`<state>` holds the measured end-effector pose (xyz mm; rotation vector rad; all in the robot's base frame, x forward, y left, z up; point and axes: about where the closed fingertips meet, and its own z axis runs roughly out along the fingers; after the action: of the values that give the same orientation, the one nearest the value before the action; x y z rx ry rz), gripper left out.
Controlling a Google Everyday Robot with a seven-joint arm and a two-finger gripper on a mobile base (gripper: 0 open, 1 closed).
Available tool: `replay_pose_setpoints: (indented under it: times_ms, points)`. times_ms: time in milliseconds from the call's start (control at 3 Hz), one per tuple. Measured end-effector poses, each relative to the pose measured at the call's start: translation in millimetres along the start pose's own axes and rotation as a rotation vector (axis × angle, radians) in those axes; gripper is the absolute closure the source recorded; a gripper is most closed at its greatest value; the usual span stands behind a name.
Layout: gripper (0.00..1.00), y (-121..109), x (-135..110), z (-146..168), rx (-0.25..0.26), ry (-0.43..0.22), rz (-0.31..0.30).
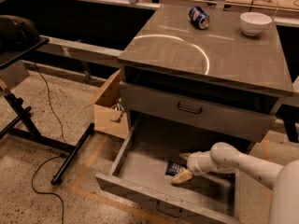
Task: Pick rxbar blueberry from middle drawer and place on counter
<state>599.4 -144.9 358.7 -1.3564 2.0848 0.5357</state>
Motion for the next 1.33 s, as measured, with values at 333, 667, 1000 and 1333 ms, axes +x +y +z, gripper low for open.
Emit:
replay_pose_setpoints:
  times_ms: [333, 667, 1000, 1333]
  points:
    - [0.47, -1, 1, -3, 0.009, -0.002, -0.004]
    - [0.7, 0, 3, -7, 0.013, 0.0, -0.015]
    - [0.93, 1, 1, -13, 0.015, -0.011, -0.036]
    - [1.0, -2, -14, -43, 0.017, -0.066, -0.078]
